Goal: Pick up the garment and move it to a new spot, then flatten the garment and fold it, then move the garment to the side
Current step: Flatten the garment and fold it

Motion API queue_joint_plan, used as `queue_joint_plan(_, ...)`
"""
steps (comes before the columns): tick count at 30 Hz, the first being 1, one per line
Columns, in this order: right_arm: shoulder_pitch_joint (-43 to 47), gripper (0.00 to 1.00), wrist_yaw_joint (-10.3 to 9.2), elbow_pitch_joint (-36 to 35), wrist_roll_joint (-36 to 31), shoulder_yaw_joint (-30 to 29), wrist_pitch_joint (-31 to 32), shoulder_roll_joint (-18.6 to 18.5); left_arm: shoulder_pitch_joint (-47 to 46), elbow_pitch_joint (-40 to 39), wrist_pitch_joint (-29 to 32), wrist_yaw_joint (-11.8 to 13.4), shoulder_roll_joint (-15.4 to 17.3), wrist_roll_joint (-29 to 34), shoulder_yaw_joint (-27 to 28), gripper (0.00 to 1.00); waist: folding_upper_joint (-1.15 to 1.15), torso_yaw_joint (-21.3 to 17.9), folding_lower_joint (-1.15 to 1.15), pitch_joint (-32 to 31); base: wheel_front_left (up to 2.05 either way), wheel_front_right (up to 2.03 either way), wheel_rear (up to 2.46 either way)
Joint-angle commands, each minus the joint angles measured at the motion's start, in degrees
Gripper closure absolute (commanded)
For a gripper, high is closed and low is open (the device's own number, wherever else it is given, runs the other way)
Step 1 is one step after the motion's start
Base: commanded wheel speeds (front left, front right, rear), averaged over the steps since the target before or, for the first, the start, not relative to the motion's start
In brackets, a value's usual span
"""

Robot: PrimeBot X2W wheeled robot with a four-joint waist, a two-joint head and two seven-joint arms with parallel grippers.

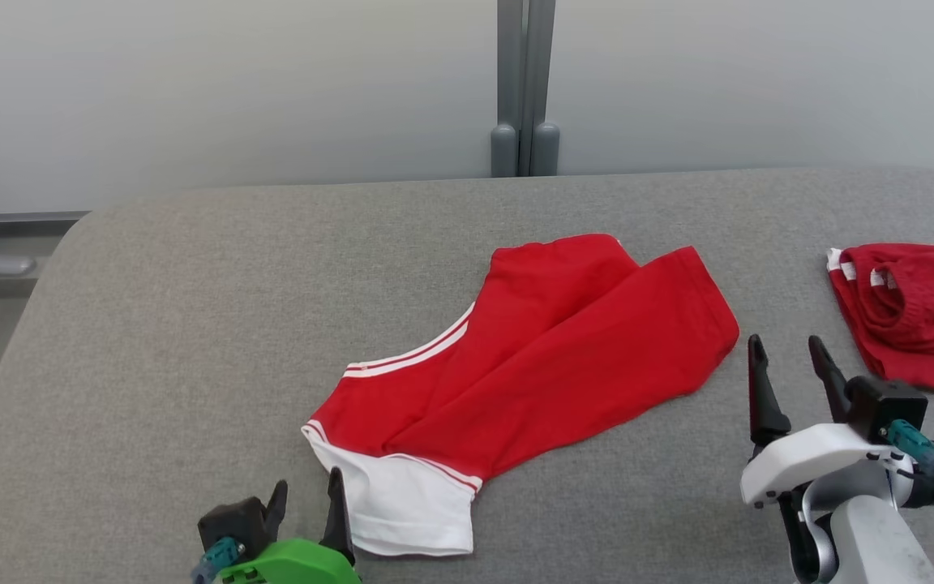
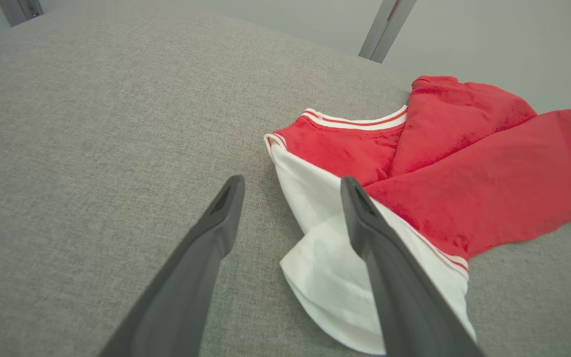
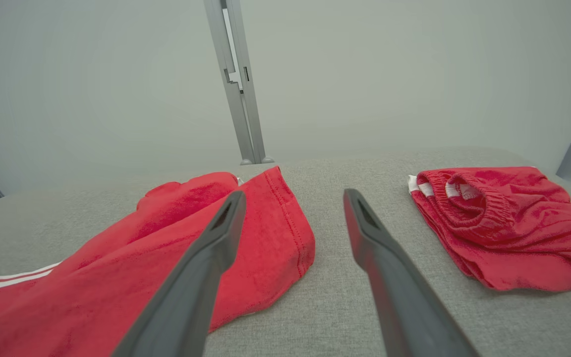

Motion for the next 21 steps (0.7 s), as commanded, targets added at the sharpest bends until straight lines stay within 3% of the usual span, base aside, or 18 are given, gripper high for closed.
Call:
queue_joint_plan(1,1.61,0.0,-0.09,-1.37,1.17,0.78,0.33,0.08,0.95,1.2,1.04,0.35,0.53,-0.72,-0.05,0.0,0.0,-0.34,0.0,-0.11,0.0,0.0,0.0)
queue_joint_plan(15,5.5,0.0,-0.09,-8.56,3.52,3.77,3.71,0.03,-2.89,9.0,7.86,-1.95,0.39,-2.04,-3.89,0.03,0.0,-2.35,0.0,1.27,0.0,0.0,0.0)
queue_joint_plan(16,5.61,0.0,-0.09,-8.76,3.52,3.84,3.81,0.04,-3.29,9.57,8.06,-2.07,0.36,-2.05,-4.24,0.57,0.0,-2.54,0.0,1.35,0.0,0.0,0.0)
queue_joint_plan(17,5.71,0.0,-0.09,-8.93,3.55,3.9,3.95,0.04,-3.56,10.09,8.28,-2.2,0.33,-2.05,-4.53,0.72,0.0,-2.67,0.0,1.39,0.0,0.0,0.0)
queue_joint_plan(18,5.83,0.0,-0.09,-9.14,3.59,3.89,4.03,0.03,-3.83,10.57,8.28,-2.27,0.29,-2.11,-4.81,1.0,0.0,-2.8,0.0,1.44,0.0,0.0,0.0)
queue_joint_plan(21,6.16,0.0,-0.09,-9.5,3.56,3.36,4.14,0.04,-4.43,11.11,7.12,-2.38,0.25,-2.46,-4.95,1.0,0.0,-2.74,0.0,1.55,0.0,0.0,0.0)
